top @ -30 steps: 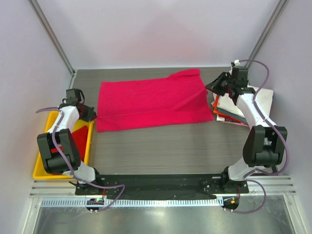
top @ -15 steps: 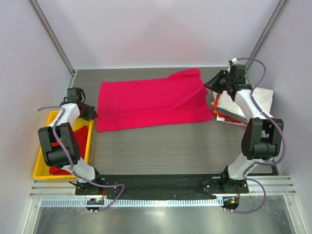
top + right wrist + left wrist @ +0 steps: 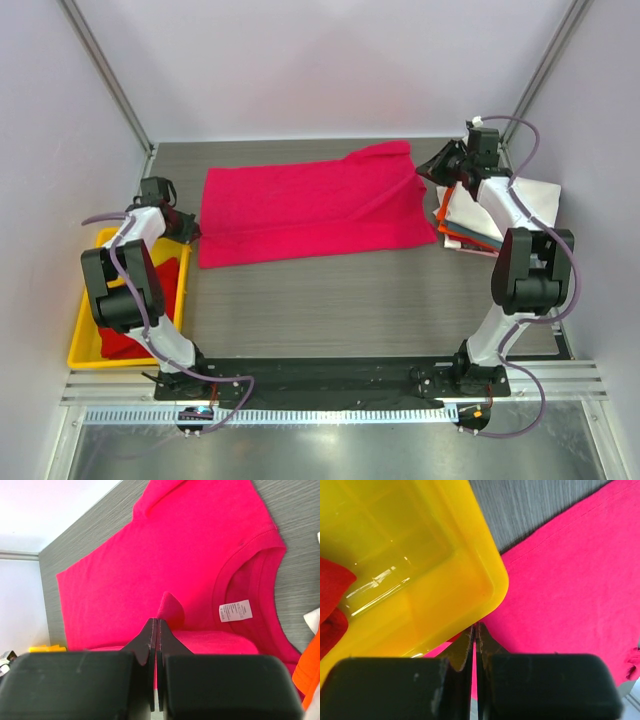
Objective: Fold and stack the t-shirts
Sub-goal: Fold the tshirt
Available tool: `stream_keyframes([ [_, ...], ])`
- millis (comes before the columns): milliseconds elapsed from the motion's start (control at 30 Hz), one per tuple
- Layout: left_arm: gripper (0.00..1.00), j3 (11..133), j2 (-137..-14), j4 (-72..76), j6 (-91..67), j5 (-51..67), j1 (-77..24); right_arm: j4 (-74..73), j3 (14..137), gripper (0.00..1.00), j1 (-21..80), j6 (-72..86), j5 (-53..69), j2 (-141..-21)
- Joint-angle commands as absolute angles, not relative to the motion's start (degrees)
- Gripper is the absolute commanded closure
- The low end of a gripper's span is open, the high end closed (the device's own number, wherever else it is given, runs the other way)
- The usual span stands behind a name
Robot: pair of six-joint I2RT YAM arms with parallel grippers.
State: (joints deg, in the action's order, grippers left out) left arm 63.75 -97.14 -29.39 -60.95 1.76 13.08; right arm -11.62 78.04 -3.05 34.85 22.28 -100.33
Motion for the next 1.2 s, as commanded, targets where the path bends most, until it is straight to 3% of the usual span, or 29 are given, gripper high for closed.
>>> stream_keyframes([
  [0,1.00,66.62,-97.91,-27.51,-61.70,1.32,13.10,-8.70,81.74,0.99,-2.72,35.24,22.76,-101.16],
  [100,1.00,67.32,-98.70,-27.51,-61.87,1.23,13.10,-8.70,82.00,0.98,-2.72,35.33,22.68,-102.04],
  [167,0.99,67.85,-99.14,-27.16,-61.61,1.41,13.10,-8.61,82.00,0.84,-2.72,35.59,22.59,-102.83],
  [300,0.70,69.61,-99.85,-26.46,-59.68,5.18,13.01,-8.35,81.39,0.50,-2.55,35.51,21.37,-102.57],
  [333,0.57,69.78,-99.32,-26.46,-59.50,5.10,13.01,-8.09,80.60,0.38,-2.46,35.42,21.18,-101.44],
  [433,0.41,69.96,-96.17,-27.33,-58.54,4.14,12.75,-8.00,79.11,0.37,-2.02,35.24,20.22,-99.15],
  [500,0.39,70.66,-94.67,-28.47,-57.23,3.69,12.40,-7.56,76.39,0.38,-1.41,35.33,19.52,-95.81],
  [700,0.41,68.04,-85.88,-31.99,-55.98,3.60,10.12,-0.28,59.35,0.42,0.00,40.77,11.53,-81.25],
  [1167,0.45,38.51,-57.93,-23.56,-69.51,-2.81,1.67,9.13,30.42,0.51,10.89,53.17,-16.24,-63.02],
])
